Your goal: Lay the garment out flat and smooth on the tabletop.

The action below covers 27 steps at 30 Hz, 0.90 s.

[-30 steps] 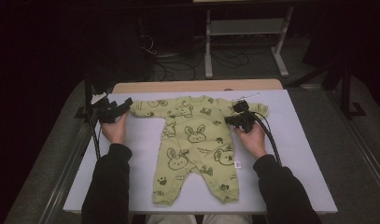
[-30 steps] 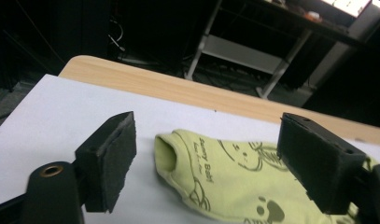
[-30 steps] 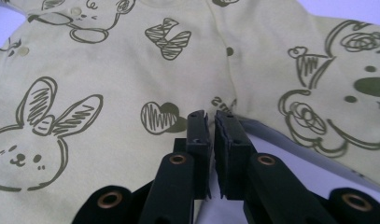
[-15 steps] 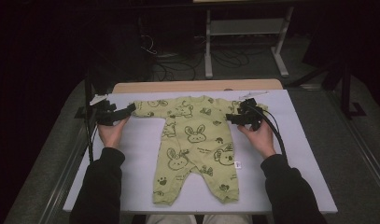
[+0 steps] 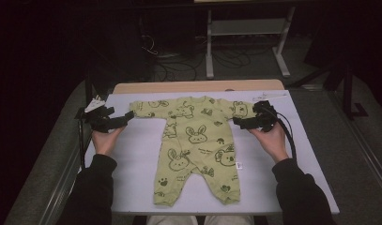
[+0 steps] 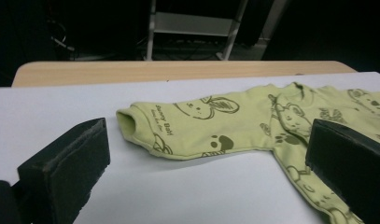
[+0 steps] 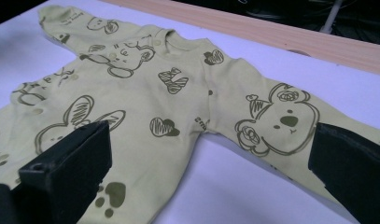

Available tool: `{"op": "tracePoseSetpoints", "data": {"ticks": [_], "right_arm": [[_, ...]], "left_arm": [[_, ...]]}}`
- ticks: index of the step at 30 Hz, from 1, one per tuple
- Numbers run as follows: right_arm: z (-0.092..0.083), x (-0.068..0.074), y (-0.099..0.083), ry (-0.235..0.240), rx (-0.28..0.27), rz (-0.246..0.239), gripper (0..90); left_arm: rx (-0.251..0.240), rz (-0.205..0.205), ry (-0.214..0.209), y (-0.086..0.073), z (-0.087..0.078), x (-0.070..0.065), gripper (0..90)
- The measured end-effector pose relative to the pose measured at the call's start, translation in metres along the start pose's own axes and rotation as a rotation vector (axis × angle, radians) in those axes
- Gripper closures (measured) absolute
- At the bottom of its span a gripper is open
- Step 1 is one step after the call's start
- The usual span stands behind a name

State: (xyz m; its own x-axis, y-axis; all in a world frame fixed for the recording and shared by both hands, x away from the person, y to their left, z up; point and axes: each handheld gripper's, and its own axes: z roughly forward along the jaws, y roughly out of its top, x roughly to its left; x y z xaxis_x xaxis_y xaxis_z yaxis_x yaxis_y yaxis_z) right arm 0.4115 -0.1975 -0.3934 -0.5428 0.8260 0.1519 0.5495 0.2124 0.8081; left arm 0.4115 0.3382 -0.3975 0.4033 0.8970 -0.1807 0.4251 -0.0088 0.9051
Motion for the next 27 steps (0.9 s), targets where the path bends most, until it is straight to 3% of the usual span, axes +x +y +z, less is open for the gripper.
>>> {"op": "tracePoseSetpoints", "data": {"ticks": [9, 18, 27], "right_arm": [[-0.025, -0.004, -0.008, 0.028, -0.039, 0.011, 0.0], [-0.042, -0.002, -0.015, 0.047, -0.057, 0.006, 0.0], [-0.054, -0.002, -0.024, 0.045, -0.053, 0.011, 0.0]], "left_arm": [[-0.029, 0.052, -0.031, 0.006, -0.023, -0.012, 0.0], [-0.021, 0.072, -0.074, 0.0, -0.037, -0.023, 0.0], [-0.017, 0.08, -0.088, -0.006, -0.05, -0.028, 0.0]]}}
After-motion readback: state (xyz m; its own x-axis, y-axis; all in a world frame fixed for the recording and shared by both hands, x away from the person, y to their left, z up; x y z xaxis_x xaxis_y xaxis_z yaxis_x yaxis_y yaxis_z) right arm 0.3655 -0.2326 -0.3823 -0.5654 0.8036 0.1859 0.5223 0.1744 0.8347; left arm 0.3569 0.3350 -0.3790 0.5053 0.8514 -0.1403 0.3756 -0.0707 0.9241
